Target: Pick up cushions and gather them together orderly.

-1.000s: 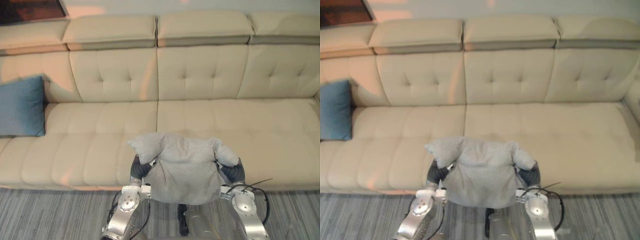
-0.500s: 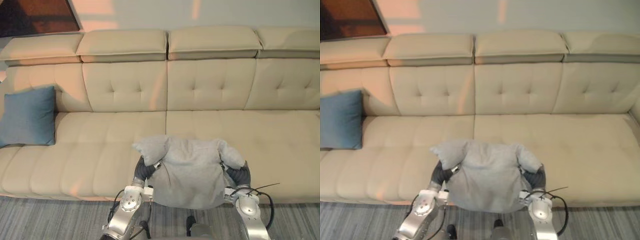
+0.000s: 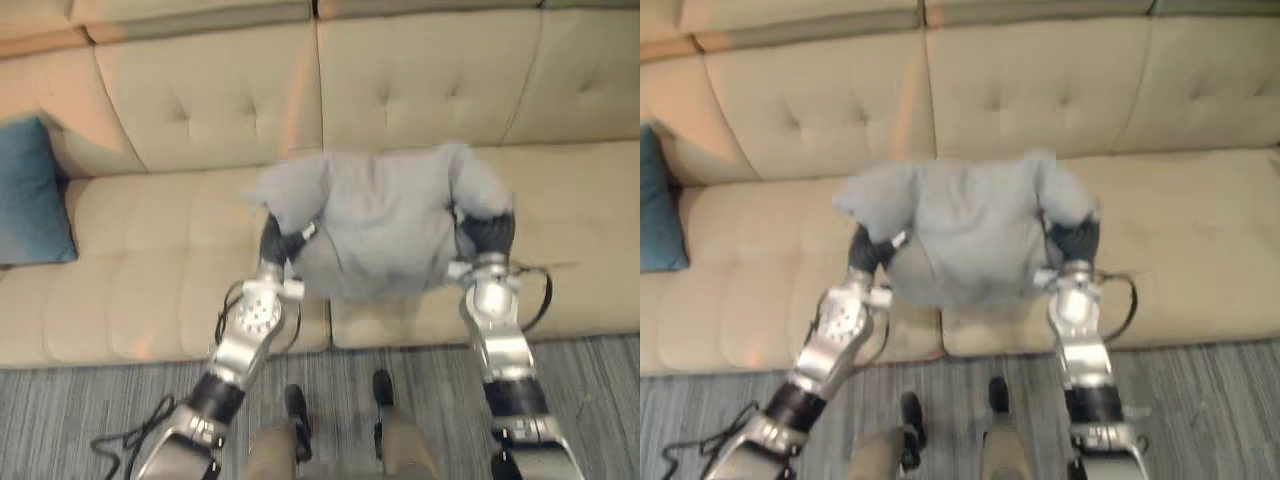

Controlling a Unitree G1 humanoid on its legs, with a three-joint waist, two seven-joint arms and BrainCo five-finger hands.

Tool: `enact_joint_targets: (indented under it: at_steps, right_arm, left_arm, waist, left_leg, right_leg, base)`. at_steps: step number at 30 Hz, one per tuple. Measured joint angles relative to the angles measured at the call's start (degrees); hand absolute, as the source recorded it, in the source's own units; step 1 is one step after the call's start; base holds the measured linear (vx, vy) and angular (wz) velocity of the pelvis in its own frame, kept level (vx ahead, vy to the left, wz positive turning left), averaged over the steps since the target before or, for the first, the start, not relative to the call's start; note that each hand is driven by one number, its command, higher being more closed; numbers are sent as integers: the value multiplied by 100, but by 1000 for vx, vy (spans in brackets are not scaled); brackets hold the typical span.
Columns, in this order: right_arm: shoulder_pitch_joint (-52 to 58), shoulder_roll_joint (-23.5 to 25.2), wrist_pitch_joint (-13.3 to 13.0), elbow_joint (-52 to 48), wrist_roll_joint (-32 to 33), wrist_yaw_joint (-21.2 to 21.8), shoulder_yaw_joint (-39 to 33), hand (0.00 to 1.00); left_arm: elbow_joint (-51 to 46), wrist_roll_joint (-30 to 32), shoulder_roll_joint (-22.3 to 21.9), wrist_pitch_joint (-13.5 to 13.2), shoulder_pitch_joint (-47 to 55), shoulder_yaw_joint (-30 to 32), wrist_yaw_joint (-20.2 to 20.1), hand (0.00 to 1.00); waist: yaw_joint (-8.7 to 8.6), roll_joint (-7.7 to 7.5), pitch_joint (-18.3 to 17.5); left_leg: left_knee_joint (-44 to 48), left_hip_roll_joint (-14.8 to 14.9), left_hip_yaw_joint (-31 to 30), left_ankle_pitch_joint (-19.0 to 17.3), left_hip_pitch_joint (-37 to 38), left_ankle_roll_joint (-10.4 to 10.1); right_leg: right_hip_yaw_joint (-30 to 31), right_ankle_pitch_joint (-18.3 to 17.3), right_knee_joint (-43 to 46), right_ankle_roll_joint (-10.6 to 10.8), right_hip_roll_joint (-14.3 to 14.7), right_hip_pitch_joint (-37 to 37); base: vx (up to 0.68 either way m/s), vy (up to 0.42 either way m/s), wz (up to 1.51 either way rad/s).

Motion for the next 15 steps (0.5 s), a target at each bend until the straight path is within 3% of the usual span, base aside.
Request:
enact_joint_targets:
  at_steps: [5,12,15]
  right_arm:
    - [-2040,-353,-3,1233,-215,-422,58,100]
    - [-4233,-468,50,2703,-258,-873,94,100]
    - [-4524,-469,98,2862,-250,-903,91,100]
  left_arm:
    - [927,387,473,-36,-1795,193,435,100]
    - [2027,549,563,-78,-3553,724,870,100]
    - [2165,541,565,-76,-3774,809,896,100]
  waist:
    - [40,38,380]
    - [78,106,1034]
    - [92,116,1273]
  left_leg:
    - [44,-4,-138,216,-614,8]
    - [-304,-52,-306,662,-1264,1]
    - [-360,-58,-410,737,-1334,-26]
  right_leg:
    - [-76,103,79,-23,9,-561]
    - [-186,326,43,-67,13,-1282]
    - [-227,341,43,-77,17,-1348]
  base:
    - [-97,-22,14]
    - [-53,-26,9]
    - [-16,-13,10]
